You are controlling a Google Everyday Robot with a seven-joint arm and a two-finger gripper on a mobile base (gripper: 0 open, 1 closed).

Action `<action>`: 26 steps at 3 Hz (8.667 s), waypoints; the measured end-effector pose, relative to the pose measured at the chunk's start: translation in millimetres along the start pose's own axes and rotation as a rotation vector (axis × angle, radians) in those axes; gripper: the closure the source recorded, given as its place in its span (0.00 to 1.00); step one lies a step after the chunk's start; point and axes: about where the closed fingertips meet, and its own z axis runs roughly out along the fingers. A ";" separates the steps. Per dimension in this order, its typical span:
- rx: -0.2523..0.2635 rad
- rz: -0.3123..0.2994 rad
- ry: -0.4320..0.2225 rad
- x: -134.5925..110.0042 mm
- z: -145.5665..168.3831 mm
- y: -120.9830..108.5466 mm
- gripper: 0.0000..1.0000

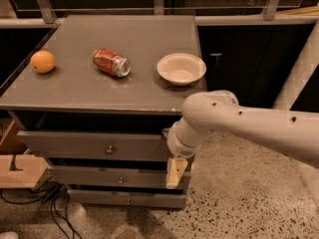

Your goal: Open top drawer

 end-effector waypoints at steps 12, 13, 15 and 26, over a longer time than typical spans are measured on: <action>-0.155 -0.027 0.075 36.9 4.2 8.7 0.00; -0.187 0.002 0.097 41.4 0.0 30.3 0.00; -0.166 0.005 0.115 29.5 -28.5 63.9 0.00; -0.113 -0.024 0.242 -0.4 21.3 41.0 0.00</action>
Offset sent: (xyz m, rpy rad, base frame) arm -0.0414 -0.0090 -0.0142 -0.0628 0.1060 0.0620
